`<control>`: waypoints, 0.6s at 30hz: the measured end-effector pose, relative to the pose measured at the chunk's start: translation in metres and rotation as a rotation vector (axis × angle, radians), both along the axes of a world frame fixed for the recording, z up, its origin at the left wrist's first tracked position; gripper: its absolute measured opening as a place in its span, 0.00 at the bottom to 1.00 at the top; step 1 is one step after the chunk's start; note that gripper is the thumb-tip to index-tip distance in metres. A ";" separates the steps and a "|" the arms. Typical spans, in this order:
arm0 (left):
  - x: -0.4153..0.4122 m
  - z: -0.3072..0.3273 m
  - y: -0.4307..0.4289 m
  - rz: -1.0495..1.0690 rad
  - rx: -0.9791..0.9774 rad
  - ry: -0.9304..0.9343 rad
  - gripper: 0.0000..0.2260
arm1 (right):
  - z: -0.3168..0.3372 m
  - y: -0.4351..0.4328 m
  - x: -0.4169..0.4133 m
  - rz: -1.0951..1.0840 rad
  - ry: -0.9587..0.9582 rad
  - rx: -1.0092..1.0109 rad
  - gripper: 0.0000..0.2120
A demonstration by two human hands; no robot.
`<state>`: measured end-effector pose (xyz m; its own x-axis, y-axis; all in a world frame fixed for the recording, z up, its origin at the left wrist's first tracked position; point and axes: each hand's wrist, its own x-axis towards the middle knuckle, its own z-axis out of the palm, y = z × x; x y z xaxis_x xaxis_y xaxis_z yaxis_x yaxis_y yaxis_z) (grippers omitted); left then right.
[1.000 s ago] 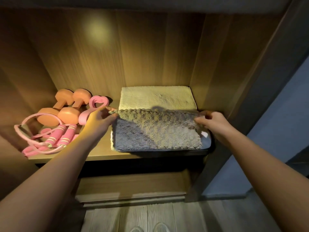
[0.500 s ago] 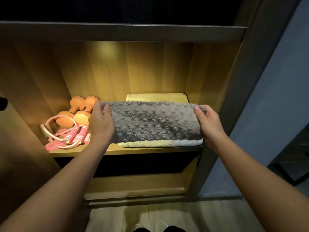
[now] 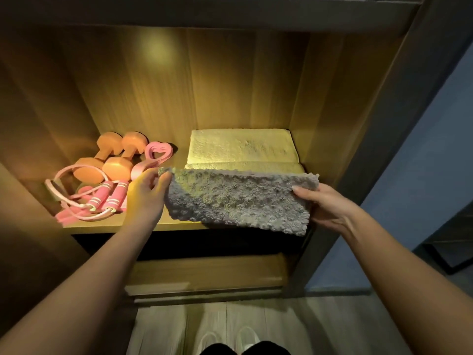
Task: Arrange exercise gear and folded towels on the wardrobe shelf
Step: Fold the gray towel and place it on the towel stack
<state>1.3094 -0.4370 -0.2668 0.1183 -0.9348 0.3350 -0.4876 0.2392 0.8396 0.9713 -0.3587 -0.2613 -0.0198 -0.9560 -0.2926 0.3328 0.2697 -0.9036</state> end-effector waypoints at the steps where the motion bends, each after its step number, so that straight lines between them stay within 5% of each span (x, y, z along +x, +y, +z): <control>1: 0.001 -0.002 -0.001 -0.001 0.046 0.048 0.06 | -0.001 -0.002 0.001 -0.036 -0.030 -0.019 0.13; 5: 0.000 -0.003 0.002 -0.018 0.171 0.261 0.12 | 0.000 -0.001 0.009 -0.157 0.012 -0.039 0.11; 9: -0.013 0.001 0.011 0.059 0.058 0.194 0.09 | 0.000 0.002 0.021 -0.149 0.095 -0.116 0.11; 14: -0.029 -0.006 0.013 0.237 -0.080 0.044 0.08 | -0.008 -0.005 0.036 -0.517 0.770 -0.322 0.15; 18: -0.033 -0.020 -0.004 0.224 -0.025 -0.081 0.07 | -0.022 -0.025 0.024 -0.433 1.030 -0.207 0.17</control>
